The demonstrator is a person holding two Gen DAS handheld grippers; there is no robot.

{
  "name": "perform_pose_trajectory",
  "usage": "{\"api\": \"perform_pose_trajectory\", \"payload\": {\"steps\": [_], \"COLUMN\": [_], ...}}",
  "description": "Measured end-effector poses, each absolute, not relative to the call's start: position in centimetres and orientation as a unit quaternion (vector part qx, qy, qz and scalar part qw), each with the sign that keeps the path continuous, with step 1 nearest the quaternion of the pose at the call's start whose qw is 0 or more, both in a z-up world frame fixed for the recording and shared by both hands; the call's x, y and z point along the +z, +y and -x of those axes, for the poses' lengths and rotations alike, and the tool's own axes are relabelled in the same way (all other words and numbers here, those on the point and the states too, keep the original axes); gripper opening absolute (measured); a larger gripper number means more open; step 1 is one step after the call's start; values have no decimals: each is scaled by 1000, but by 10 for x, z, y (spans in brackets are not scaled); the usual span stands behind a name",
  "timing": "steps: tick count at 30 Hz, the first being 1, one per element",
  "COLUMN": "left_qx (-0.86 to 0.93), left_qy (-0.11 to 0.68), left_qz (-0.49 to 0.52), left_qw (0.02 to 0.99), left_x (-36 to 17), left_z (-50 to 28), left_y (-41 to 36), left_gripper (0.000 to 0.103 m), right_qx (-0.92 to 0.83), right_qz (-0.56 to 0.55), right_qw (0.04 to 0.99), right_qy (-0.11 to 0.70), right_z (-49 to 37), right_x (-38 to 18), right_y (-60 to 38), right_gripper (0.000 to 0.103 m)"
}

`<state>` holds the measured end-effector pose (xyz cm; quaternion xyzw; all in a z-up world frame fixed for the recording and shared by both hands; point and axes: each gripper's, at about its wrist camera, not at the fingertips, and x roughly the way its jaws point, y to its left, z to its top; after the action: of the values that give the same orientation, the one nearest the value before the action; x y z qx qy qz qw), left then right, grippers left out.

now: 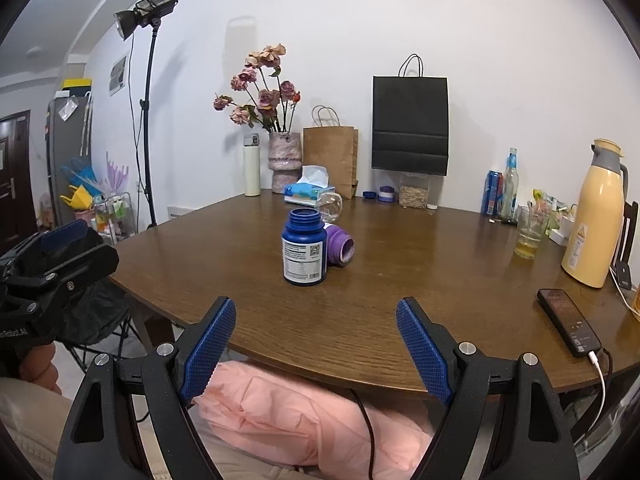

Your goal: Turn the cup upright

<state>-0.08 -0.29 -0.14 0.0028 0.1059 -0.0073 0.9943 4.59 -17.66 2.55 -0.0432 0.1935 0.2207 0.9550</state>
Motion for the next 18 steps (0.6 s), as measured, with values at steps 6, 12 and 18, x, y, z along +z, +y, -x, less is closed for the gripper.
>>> {"api": "perform_pose_trajectory", "payload": {"steps": [6,12,18], "left_qx": [-8,-8,-8], "left_qy": [107,108,107], "left_qz": [-2,-2,-2], "left_qw": [994,994,994], "left_x": [-2,-2,-2], "left_z": [1,0,1], "left_y": [-4,-4,-3], "left_gripper": [103,103,103], "right_qx": [223,221,220], "right_qz": [51,48,50], "right_qw": [954,955,955], "right_qy": [193,195,191], "right_z": [-43,-45,-44], "right_x": [25,25,27], "right_y": [-172,-172,-173], "right_gripper": [87,87,87]}}
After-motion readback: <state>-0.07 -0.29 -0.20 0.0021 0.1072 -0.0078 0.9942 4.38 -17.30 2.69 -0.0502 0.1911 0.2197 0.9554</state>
